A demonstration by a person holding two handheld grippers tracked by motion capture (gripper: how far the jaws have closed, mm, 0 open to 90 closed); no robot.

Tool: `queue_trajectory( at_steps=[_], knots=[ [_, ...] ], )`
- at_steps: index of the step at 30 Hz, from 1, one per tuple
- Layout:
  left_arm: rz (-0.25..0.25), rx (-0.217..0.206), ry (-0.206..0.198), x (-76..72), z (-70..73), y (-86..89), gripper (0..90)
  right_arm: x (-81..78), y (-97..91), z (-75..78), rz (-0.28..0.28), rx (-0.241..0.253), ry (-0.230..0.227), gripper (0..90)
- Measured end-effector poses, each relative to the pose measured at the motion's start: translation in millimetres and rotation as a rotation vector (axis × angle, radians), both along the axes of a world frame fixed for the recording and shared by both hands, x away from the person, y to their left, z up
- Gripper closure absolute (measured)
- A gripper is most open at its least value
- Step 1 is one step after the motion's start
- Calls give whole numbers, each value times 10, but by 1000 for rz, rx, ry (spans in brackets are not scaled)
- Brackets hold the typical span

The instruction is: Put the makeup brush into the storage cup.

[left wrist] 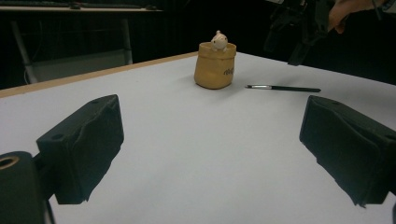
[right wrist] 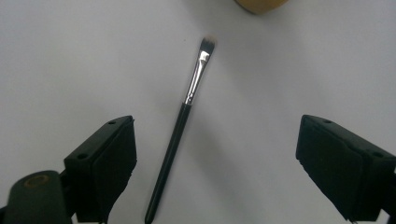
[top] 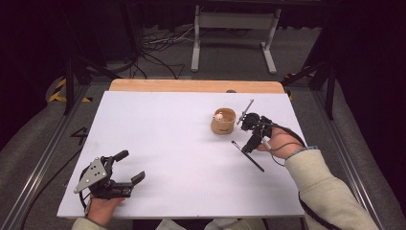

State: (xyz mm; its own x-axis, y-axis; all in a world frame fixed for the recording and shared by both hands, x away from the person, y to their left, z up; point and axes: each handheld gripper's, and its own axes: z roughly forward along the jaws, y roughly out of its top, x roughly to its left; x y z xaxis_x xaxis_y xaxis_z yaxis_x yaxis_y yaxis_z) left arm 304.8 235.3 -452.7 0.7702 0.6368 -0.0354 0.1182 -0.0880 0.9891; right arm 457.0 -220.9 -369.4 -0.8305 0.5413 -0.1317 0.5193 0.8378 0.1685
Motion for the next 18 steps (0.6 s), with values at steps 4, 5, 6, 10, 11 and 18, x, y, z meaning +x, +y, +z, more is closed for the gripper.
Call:
queue_trajectory(
  at_steps=[4,5,6,10,11,18],
  knots=[
    [-1,0,2,1,-1,0,69,5,9,-74,4,-10,20,130],
    [1,-1,0,0,-1,-2,69,9,8,-96,6,-14,27,130],
    [-1,2,1,-1,0,0,69,14,6,-119,7,-14,32,131],
    [1,1,1,0,0,0,69,25,-1,-200,-3,-19,47,140],
    [0,0,1,0,-1,0,69,29,-4,-217,-6,-19,52,140],
    [0,-6,1,0,-1,-4,69,32,-6,-302,-25,-19,67,206]
  ],
)
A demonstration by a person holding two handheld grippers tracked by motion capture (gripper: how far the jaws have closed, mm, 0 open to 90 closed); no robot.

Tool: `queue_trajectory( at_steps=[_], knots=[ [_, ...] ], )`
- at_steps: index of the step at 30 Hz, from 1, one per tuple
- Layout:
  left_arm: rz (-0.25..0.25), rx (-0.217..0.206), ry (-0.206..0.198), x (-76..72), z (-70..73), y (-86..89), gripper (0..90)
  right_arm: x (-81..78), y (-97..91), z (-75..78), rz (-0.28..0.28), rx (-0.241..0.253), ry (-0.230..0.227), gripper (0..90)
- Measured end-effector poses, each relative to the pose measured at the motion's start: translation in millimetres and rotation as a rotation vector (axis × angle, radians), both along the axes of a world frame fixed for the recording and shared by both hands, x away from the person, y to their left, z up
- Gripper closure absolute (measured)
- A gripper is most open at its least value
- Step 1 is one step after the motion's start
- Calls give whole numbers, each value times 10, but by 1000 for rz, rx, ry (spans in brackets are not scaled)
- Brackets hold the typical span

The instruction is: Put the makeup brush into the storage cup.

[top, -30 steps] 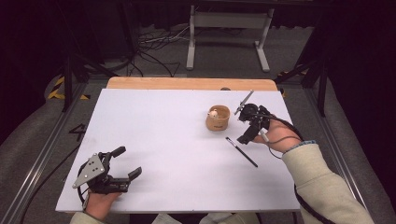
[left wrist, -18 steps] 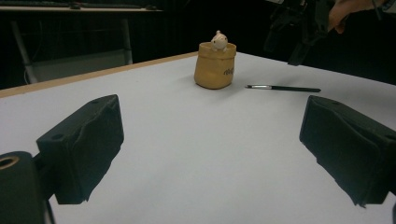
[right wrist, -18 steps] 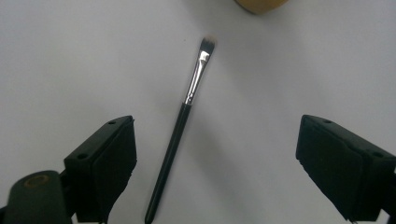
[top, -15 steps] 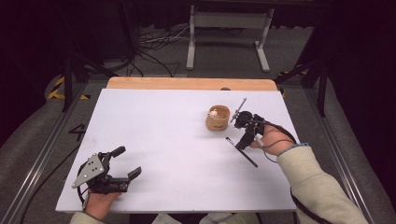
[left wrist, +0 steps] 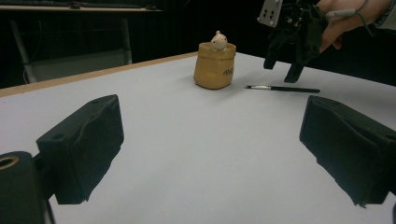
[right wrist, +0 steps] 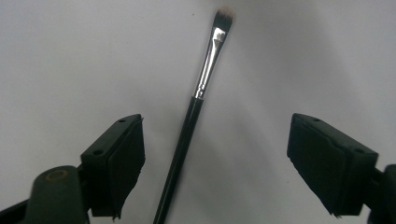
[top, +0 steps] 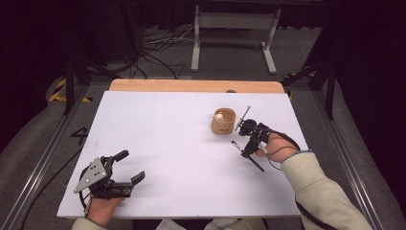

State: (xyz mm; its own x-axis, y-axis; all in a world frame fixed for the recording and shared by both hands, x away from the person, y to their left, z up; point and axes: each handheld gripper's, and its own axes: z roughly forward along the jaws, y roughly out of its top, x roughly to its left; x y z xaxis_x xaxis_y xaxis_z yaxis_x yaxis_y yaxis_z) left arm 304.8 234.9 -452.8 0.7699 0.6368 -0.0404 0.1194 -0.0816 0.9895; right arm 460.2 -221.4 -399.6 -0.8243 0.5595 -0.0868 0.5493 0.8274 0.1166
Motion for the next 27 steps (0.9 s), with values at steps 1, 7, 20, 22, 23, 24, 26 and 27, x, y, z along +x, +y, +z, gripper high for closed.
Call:
queue_trajectory(
  at_steps=[1,7,20,22,23,24,26,27],
  knots=[
    [0,0,0,-1,1,0,69,0,2,-9,2,2,5,222],
    [0,-6,8,-1,-1,-5,69,-18,19,-64,4,-14,11,294],
    [-7,-10,21,3,3,-2,69,-27,67,-88,-9,-19,45,574],
    [-5,-13,20,3,3,-3,69,-30,79,-93,-9,-22,49,616],
    [-5,-12,20,3,3,-2,69,-32,83,-95,-9,-25,50,632],
    [-6,-10,21,3,4,-1,69,-35,89,-99,-7,-30,49,650],
    [-6,-9,21,3,4,-1,69,-38,97,-104,-8,-39,49,673],
    [-4,-8,21,2,4,-2,69,-38,98,-105,-4,-42,48,680]
  ],
)
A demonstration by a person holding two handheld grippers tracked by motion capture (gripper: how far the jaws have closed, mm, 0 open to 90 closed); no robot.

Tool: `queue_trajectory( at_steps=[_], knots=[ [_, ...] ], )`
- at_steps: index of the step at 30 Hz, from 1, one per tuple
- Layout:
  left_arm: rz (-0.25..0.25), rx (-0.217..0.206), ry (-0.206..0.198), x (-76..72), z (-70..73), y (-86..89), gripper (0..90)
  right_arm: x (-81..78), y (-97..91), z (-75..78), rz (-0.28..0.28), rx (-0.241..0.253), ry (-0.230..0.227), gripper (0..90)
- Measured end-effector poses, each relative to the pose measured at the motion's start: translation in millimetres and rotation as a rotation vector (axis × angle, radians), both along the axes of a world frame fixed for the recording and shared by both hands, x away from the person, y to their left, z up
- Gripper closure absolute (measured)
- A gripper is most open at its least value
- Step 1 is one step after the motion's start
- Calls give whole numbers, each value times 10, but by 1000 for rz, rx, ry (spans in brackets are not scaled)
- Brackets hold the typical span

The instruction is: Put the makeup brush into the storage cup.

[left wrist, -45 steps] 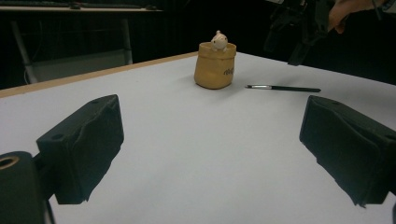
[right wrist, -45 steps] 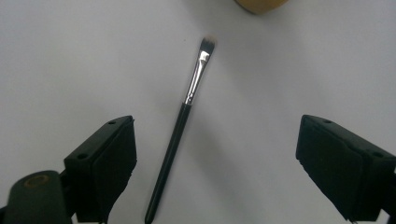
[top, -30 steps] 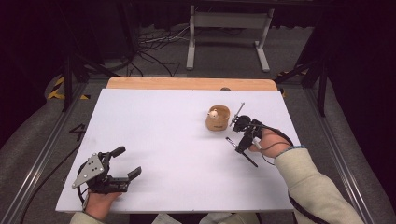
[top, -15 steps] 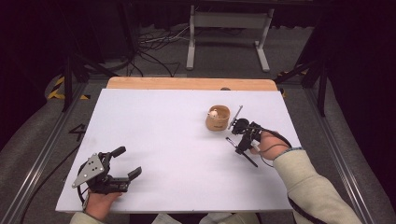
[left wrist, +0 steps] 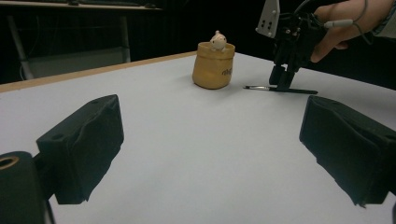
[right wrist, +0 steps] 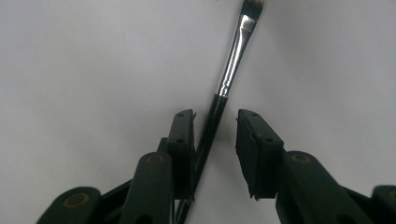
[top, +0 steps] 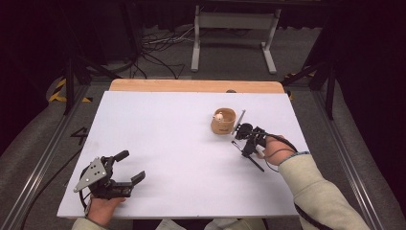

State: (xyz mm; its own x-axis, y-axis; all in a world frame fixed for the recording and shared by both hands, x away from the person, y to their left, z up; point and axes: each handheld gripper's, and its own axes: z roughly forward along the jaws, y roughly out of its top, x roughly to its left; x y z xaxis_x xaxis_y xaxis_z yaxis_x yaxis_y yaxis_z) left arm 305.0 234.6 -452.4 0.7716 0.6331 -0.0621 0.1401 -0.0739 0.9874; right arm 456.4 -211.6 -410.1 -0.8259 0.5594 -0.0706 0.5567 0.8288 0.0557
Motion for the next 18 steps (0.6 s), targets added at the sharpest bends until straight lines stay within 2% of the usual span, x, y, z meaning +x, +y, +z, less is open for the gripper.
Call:
queue_trajectory(
  at_steps=[8,18],
  knots=[
    [3,3,-4,-1,1,-4,69,-20,43,-26,-6,-35,1,756],
    [5,2,-1,-1,0,-4,70,-28,54,-66,5,-41,16,835]
  ],
)
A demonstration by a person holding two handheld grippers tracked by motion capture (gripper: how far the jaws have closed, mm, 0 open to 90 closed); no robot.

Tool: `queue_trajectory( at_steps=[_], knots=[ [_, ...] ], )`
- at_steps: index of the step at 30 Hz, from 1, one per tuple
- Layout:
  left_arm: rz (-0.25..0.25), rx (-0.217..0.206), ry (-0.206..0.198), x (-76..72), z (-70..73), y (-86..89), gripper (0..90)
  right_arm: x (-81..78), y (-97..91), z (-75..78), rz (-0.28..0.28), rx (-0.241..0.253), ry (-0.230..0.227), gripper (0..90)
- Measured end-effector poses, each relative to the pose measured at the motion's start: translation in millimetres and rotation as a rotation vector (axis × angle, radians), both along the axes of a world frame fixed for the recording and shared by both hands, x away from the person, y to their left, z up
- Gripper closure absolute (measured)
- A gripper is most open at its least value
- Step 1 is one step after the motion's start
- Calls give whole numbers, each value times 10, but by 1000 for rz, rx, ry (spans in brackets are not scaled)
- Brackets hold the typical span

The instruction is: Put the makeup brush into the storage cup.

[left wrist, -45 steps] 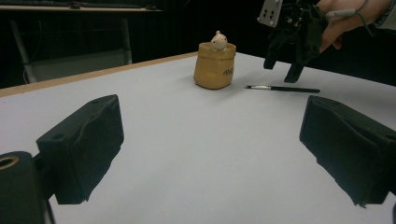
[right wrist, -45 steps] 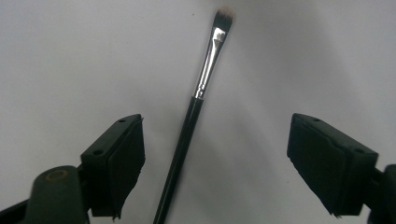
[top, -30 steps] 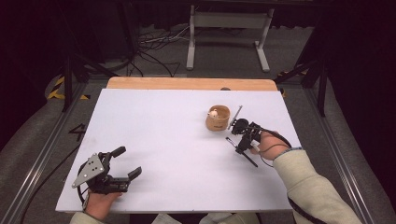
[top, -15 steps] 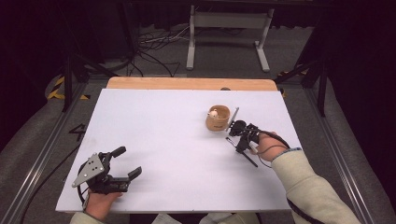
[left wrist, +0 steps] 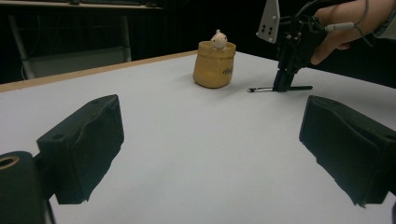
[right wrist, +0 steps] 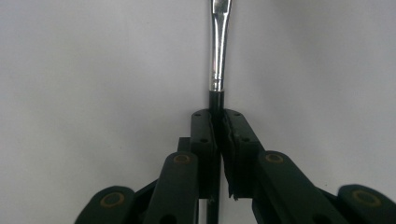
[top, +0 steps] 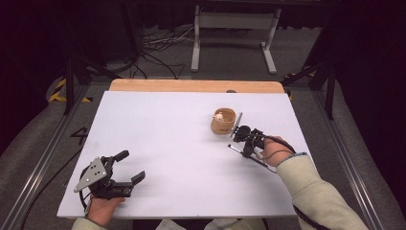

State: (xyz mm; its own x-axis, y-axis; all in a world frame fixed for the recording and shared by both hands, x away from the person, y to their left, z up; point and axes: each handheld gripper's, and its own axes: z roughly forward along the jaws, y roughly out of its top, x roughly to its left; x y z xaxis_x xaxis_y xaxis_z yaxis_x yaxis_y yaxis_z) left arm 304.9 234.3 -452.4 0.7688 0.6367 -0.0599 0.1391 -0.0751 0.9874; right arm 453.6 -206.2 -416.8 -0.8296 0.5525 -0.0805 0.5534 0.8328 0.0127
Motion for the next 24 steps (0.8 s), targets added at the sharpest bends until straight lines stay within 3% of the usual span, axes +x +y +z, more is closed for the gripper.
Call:
queue_trajectory(
  at_steps=[10,24],
  knots=[
    [2,5,-3,1,1,1,72,-9,-5,13,20,-3,2,843],
    [10,12,-2,2,-4,-4,75,-64,-83,231,29,87,-52,845]
  ],
)
